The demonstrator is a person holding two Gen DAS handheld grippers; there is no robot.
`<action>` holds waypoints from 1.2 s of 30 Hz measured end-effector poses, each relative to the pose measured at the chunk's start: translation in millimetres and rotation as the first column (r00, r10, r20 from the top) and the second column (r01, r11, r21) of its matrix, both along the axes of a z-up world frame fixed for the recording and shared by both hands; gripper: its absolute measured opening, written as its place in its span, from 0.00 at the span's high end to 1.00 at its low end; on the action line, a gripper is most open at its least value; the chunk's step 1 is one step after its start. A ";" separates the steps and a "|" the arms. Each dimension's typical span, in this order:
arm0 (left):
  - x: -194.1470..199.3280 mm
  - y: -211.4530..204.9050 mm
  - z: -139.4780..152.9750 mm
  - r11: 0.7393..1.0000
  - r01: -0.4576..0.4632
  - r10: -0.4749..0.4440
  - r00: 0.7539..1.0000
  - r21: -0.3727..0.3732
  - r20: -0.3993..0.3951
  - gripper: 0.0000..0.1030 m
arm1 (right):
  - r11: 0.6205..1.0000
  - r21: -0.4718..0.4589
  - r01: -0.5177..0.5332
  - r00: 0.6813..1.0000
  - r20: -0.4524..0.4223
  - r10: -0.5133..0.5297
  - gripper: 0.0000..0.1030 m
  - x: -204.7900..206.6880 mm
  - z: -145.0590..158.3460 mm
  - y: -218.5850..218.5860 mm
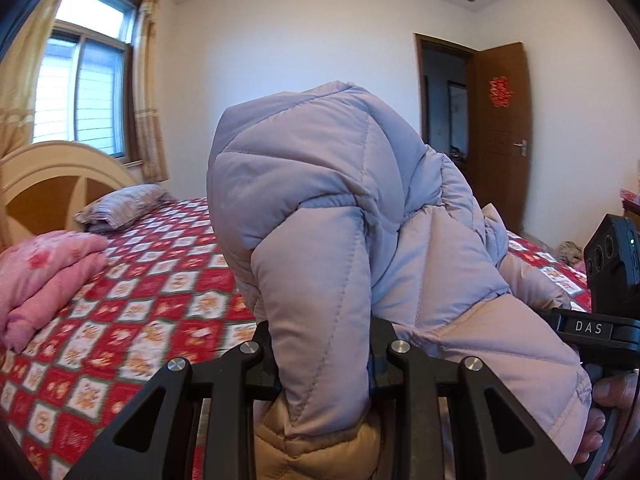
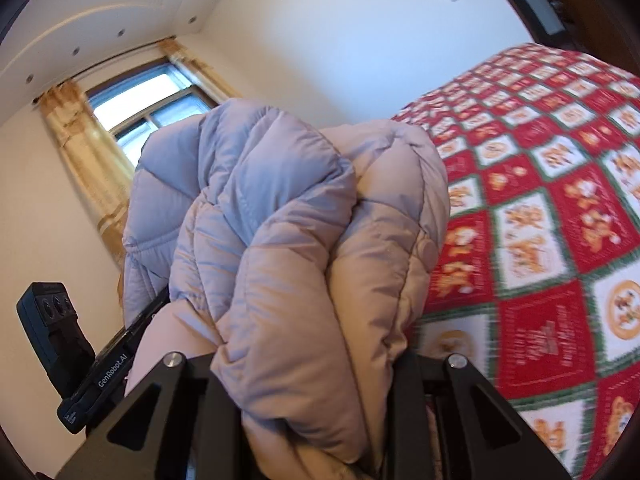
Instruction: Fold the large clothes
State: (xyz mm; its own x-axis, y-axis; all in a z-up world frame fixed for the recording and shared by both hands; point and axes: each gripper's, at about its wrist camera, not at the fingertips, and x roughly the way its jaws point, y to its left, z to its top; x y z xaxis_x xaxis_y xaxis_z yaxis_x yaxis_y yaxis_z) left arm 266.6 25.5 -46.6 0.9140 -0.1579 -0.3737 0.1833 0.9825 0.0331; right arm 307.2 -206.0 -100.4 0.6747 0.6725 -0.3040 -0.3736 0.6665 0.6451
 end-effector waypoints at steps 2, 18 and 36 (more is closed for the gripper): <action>-2.5 18.4 -0.8 0.999 -0.036 0.036 0.999 -0.007 -0.008 0.72 | 0.999 -0.021 -0.025 1.000 0.001 0.025 0.75 9.1 2.3 19.7; -15.8 120.7 -31.7 0.972 -0.235 0.233 0.970 -0.022 -0.074 0.73 | 0.953 -0.260 -0.157 0.988 -0.040 0.152 0.75 15.7 -8.5 149.2; -14.9 190.0 -66.3 0.945 -0.321 0.308 0.937 -0.058 -0.166 0.74 | 0.885 -0.405 -0.231 0.973 -0.106 0.205 0.75 27.4 -24.3 234.3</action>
